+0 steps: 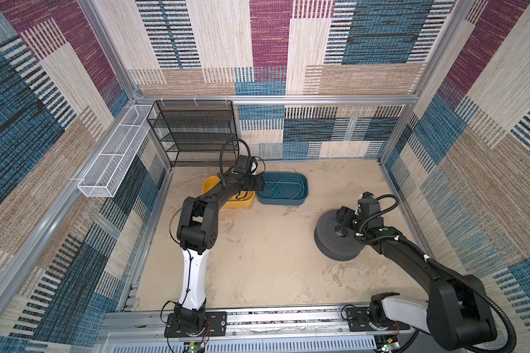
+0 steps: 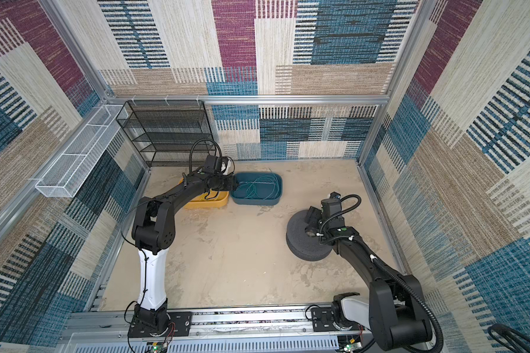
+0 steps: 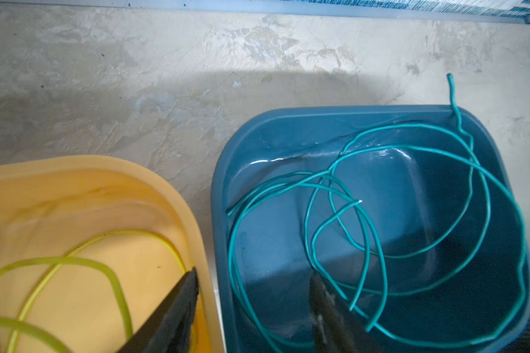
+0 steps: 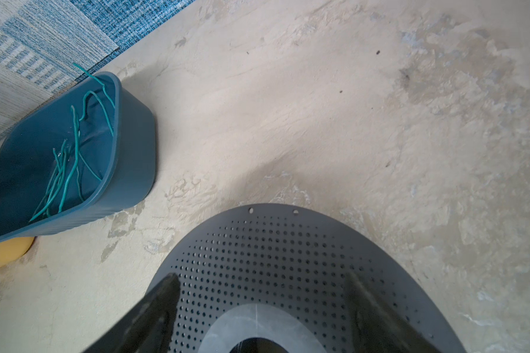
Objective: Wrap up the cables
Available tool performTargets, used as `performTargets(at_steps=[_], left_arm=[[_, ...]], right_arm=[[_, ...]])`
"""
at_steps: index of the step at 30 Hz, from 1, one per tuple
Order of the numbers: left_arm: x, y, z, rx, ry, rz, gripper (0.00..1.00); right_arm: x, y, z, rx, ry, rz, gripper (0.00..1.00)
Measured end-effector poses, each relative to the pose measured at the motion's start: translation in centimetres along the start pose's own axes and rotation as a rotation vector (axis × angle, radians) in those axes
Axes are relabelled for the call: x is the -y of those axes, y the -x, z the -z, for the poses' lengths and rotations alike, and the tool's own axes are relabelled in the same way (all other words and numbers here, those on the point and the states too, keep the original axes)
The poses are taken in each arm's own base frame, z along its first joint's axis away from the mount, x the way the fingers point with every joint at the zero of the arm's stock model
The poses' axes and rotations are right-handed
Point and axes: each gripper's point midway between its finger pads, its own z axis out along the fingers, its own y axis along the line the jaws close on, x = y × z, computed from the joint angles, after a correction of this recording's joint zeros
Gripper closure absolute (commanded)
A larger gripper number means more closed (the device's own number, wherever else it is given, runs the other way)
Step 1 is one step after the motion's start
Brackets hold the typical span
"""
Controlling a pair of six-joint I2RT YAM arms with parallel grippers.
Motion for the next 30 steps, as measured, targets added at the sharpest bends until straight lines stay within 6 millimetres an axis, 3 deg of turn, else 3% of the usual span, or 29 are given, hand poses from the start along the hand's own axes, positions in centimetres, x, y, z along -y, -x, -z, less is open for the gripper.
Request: performTargets(at_steps=[10, 14, 19, 24, 27, 30], left_arm=[[0.5, 1.5, -0.3, 0.034, -0.016, 0.012, 0.40], [0.8, 1.1, 0.8, 0.035, -0.030, 0.016, 0.37], [2.2, 1.9, 5.2, 0.083, -0.057, 0.004, 0.37], [5.3, 1.7, 11.3, 0.151, -0.102, -0.039, 0.38], [6.5, -0.8, 14.1, 0.167, -0.134, -0.037, 0.39], [7.2, -5.3, 16.0, 0.158, -0.165, -0.003, 0.38]], right_arm=[[0.7, -0.4, -0.2, -0.007, -0.031, 0.000, 0.08], [1.8, 0.3, 0.1, 0.021, -0.099, -0.013, 0.05], [3.0, 0.3, -0.5, 0.004, -0.166, -0.026, 0.09], [2.0, 0.7, 0.6, 0.017, -0.132, -0.027, 0.13], [-0.7, 1.2, 1.6, 0.032, -0.060, 0.000, 0.13], [-3.2, 0.0, 1.7, -0.012, -0.002, 0.049, 0.14]])
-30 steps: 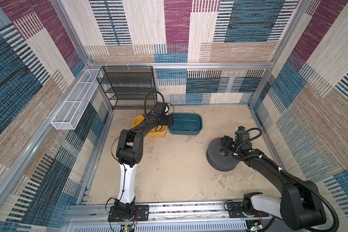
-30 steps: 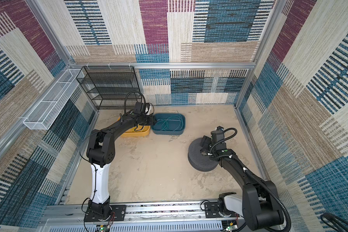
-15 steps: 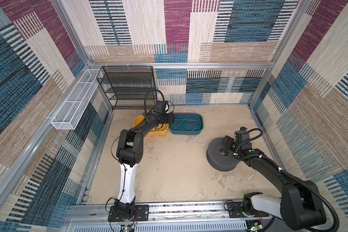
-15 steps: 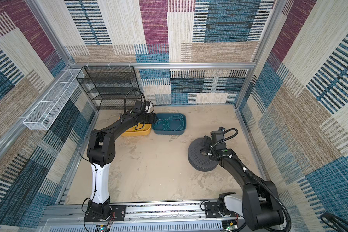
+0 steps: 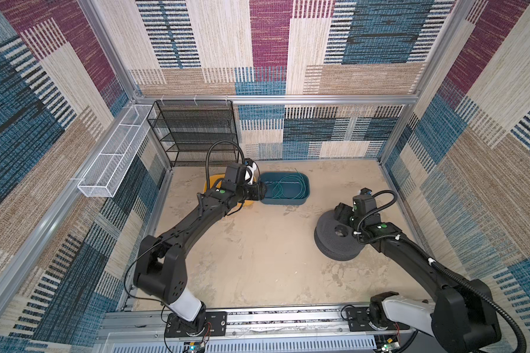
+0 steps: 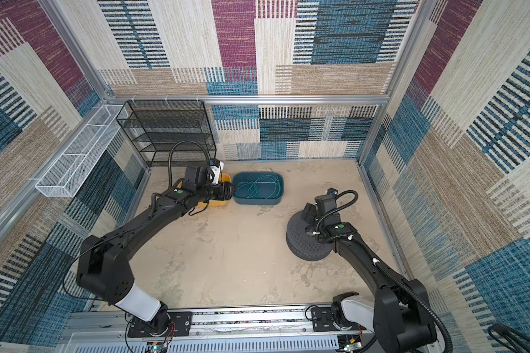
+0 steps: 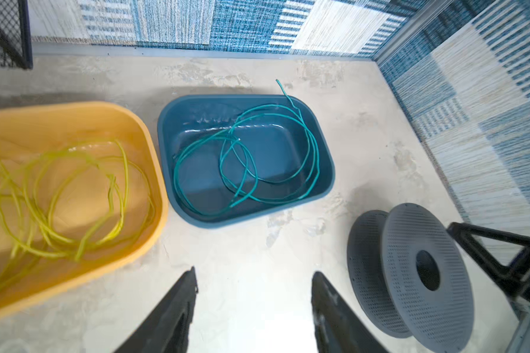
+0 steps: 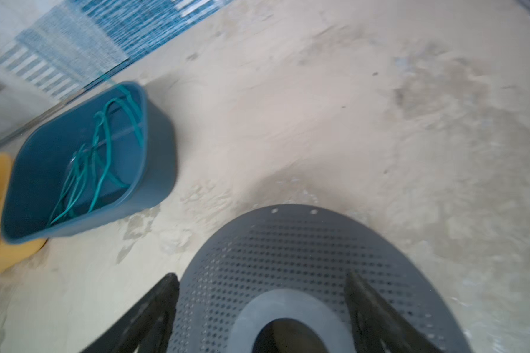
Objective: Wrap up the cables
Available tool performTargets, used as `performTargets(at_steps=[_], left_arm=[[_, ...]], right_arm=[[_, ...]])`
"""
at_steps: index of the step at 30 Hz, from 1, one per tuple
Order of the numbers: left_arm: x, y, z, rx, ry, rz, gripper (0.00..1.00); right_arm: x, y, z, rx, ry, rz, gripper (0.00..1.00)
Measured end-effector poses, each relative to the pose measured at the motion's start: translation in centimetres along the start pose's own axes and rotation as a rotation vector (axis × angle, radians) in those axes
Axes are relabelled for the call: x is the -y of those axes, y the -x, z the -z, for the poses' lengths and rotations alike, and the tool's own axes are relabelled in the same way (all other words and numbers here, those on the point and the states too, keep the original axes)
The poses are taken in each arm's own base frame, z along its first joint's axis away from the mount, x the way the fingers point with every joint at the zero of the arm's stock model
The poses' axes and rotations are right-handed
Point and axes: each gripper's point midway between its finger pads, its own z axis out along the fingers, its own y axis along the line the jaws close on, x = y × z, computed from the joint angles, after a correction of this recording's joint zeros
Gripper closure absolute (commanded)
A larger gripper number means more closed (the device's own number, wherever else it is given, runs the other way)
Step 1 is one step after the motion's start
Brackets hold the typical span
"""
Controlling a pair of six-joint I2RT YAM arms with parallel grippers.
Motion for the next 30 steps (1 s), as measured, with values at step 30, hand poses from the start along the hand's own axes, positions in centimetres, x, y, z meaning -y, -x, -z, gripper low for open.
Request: performTargets(at_steps=[30], left_arm=[[-3.6, -11.2, 14.1, 0.213, 0.087, 0.200, 0.35]], right_arm=[[-18.4, -16.2, -0.7, -0.464, 0.384, 0.315, 0.18]])
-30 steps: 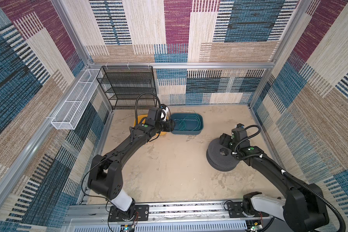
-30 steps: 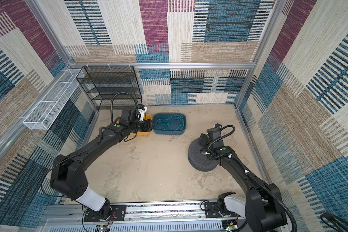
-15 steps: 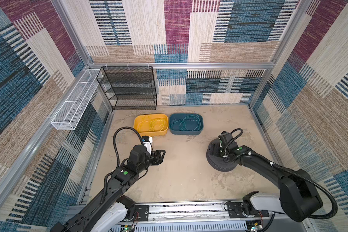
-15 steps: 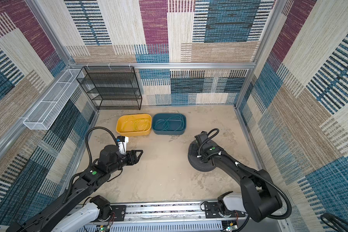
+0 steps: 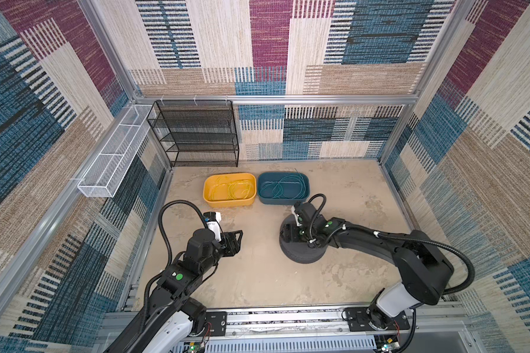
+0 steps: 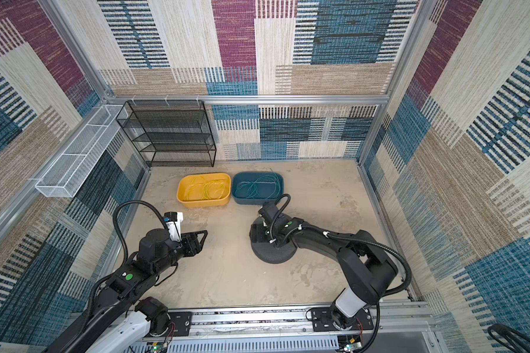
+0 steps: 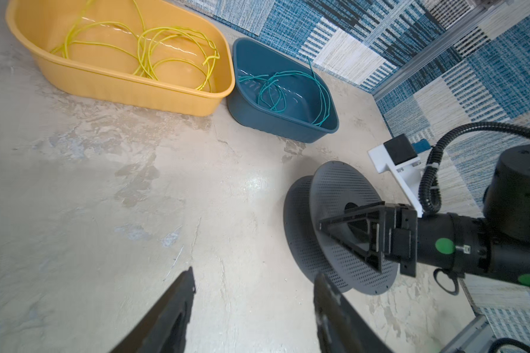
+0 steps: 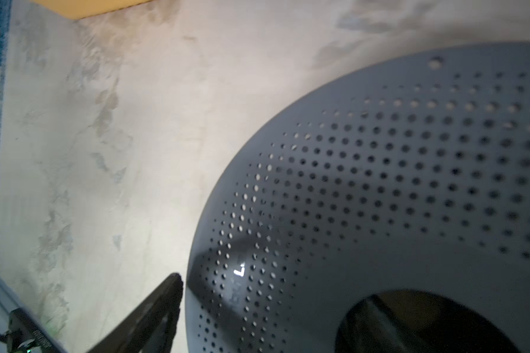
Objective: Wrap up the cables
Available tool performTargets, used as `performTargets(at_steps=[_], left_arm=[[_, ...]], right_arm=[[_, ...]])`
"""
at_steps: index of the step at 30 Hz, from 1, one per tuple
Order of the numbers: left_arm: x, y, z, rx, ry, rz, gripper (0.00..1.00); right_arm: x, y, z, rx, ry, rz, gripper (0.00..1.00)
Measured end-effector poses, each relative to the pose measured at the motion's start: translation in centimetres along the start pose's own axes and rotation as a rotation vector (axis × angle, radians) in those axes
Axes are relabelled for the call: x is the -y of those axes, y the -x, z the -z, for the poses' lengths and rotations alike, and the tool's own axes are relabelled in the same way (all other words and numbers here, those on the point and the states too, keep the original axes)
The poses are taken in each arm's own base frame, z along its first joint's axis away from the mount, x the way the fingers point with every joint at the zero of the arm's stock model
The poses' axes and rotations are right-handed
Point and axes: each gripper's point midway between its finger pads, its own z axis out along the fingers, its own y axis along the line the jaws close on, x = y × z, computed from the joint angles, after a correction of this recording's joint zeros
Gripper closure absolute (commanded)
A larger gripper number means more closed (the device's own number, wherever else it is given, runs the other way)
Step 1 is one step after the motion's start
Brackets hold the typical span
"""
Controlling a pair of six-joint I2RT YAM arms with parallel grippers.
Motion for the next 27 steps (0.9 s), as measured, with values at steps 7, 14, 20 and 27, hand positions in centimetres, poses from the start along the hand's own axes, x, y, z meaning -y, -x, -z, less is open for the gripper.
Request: performTargets(at_steps=[7, 14, 20, 27], left_arm=[[-1.1, 0.3, 0.8, 0.037, 0.050, 0.011, 0.34], [-1.9, -0.8, -0.7, -0.030, 0.100, 0.006, 0.33], [-0.9, -0.3, -2.5, -0.080, 0.098, 0.003, 0.33], [0.5, 0.7, -3.9, -0.105, 0.079, -0.001, 0.32]], right_arm=[[-6.7, -1.0, -2.6, -0.054, 0.100, 0.083, 0.18], [-6.4, -0.8, -1.9, -0.056, 0.074, 0.087, 0.17], [-4.3, -2.6, -1.1, -0.061, 0.045, 0.108, 0.15], [-2.5, -3.3, 0.4, -0.070, 0.007, 0.122, 0.13]])
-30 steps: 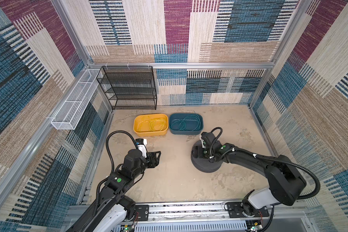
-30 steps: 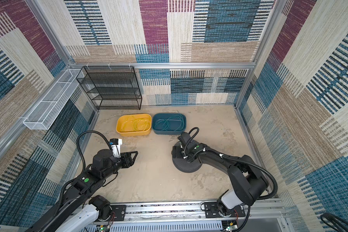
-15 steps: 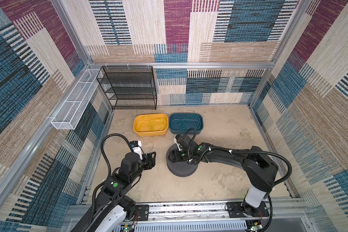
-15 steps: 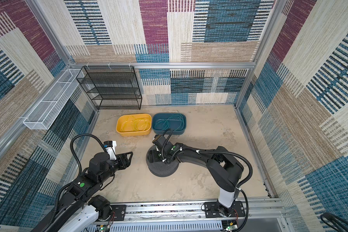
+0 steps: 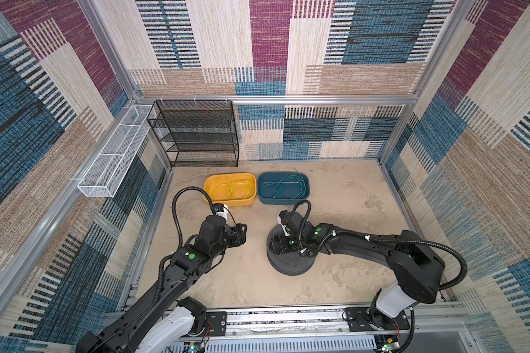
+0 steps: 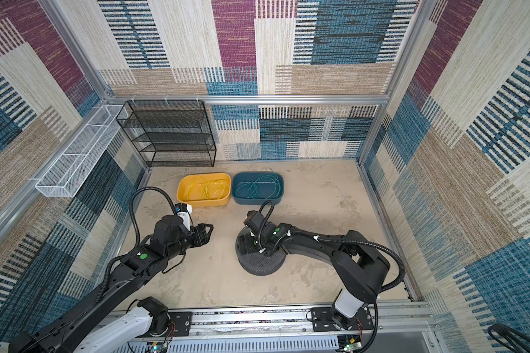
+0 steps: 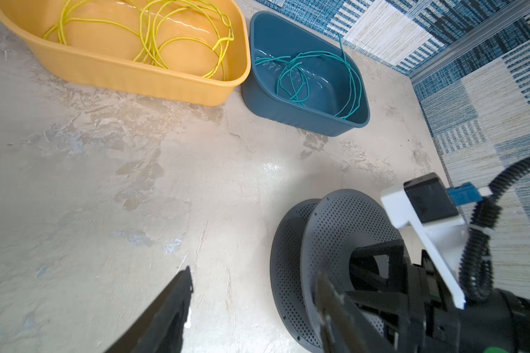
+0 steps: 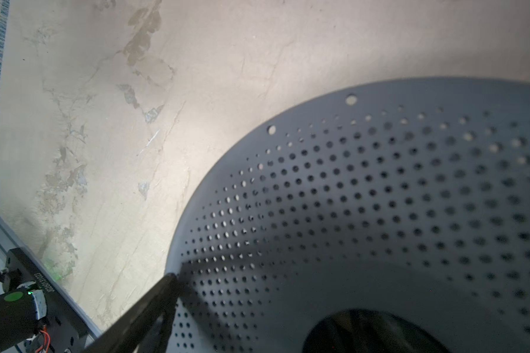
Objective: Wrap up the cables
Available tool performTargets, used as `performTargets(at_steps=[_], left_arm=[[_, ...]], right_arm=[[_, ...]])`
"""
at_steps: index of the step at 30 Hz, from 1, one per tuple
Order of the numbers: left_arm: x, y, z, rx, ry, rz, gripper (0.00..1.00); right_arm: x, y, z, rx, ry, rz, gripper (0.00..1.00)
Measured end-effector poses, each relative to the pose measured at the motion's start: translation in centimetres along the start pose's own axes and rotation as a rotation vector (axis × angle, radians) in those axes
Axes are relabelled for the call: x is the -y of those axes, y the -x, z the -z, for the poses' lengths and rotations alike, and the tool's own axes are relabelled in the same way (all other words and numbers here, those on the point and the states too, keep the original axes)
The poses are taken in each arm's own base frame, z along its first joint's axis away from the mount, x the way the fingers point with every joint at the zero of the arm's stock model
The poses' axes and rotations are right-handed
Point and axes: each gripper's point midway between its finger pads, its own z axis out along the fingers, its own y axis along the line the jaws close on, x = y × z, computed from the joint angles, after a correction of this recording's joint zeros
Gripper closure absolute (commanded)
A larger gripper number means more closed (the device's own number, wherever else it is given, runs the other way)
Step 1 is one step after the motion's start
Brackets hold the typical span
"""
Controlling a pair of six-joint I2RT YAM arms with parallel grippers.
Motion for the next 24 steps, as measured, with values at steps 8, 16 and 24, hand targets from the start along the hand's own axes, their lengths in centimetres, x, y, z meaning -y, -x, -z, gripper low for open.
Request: performTargets(at_steps=[8, 16, 24], left_arm=[[1.2, 6.6, 0.8, 0.123, 0.081, -0.016, 0.30], [0.2, 12.5, -1.4, 0.156, 0.202, -0.012, 0.41], [0.1, 14.2, -9.7, 0.017, 0.288, -0.111, 0.54]], right_arm=[[-4.4, 4.9, 3.4, 0.108, 0.106, 0.103, 0.14], [-4.5, 7.8, 7.9, 0.241, 0.115, 0.153, 0.14], [3.5, 8.1, 9.6, 0.350, -0.032, 0.028, 0.14]])
